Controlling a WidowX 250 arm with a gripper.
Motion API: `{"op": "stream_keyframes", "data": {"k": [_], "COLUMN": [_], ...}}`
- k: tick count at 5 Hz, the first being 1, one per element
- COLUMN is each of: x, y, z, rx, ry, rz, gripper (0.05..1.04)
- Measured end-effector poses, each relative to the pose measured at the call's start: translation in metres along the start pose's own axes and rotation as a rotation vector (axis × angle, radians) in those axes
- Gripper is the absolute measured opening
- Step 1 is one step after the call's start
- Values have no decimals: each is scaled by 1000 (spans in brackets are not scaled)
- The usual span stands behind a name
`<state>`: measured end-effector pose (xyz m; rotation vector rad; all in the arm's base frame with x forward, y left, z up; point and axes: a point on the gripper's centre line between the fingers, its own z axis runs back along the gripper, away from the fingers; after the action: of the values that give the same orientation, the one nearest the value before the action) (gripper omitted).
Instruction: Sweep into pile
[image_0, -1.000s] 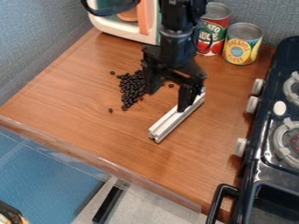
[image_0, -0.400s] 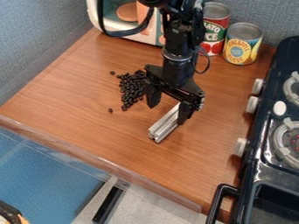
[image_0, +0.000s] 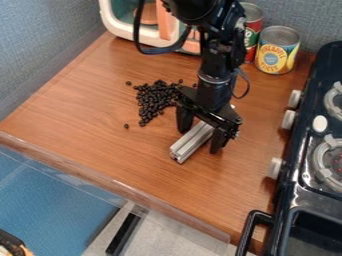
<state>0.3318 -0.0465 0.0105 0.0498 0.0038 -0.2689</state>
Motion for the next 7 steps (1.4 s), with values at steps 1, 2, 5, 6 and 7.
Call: {"op": "stream_keyframes", "data": {"k": [1, 2, 5, 6, 7], "x": [1, 0, 19, 33, 42], "y": [-4, -1, 14, 23, 27], "z": [-1, -1, 28, 44, 44], "rx": [-24, -51, -159, -174, -200], "ry": [9, 9, -3, -38, -18], "rz": [10, 28, 193, 333, 521], "gripper": [670, 397, 387, 387, 387]}}
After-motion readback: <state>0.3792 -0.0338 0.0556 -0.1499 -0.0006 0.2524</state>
